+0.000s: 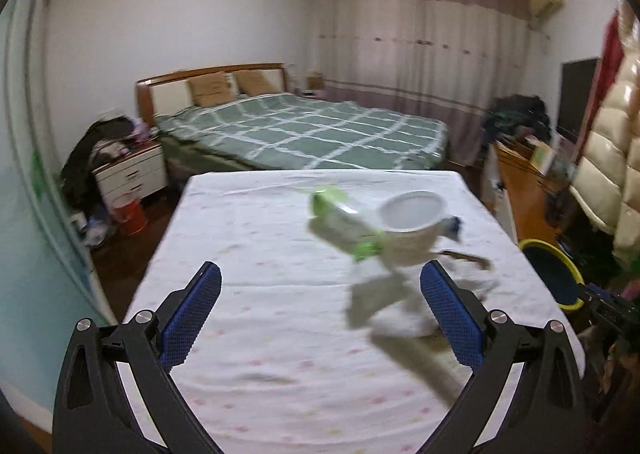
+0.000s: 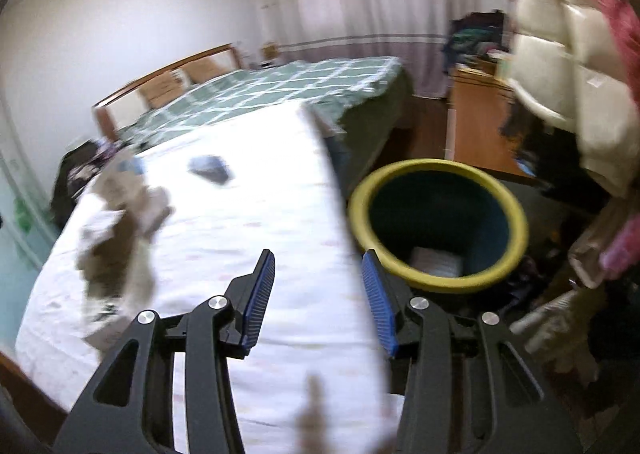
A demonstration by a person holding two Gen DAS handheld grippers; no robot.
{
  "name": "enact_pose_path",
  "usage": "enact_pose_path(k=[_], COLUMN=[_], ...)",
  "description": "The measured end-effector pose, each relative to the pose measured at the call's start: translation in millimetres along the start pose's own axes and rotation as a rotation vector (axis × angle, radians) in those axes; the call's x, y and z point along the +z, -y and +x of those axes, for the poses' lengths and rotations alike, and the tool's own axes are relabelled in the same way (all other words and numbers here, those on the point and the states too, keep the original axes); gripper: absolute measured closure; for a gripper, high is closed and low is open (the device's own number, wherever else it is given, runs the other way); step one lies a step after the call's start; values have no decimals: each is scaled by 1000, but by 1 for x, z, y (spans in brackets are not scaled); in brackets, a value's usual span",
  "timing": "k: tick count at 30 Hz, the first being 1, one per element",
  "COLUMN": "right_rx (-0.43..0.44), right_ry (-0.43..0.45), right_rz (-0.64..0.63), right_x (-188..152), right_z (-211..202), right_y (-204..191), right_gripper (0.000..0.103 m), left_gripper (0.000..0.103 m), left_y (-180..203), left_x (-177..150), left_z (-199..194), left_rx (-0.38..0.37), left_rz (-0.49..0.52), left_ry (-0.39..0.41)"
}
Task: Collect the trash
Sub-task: 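Move the right tool back to the table onto the white tissue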
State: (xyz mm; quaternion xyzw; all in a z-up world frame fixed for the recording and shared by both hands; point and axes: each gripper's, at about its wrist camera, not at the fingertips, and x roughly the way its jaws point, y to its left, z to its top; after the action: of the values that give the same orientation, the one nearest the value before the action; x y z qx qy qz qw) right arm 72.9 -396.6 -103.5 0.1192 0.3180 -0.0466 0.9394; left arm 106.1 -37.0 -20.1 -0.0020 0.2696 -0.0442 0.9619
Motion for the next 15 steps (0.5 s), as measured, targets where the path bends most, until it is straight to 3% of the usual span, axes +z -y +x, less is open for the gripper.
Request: enact_pose_path(k=[4,11,15], right_rx=[99,266,289], right_ry=[-12,-20,-30], right_rz=[-58,-209,-302], right_x=[4,12,17], right_z=[6,11,21], right_y=[-46,-136,-177], right_gripper=[59,59,59], left_gripper=[5,5,5], left_y=[-31,-45,-50], left_x=[-10,-21,-26], left_z=[0,4,6], left_rx=[19,40,47], left_rz=[-50,-64,-81], left_ry=[-7,-15,-23])
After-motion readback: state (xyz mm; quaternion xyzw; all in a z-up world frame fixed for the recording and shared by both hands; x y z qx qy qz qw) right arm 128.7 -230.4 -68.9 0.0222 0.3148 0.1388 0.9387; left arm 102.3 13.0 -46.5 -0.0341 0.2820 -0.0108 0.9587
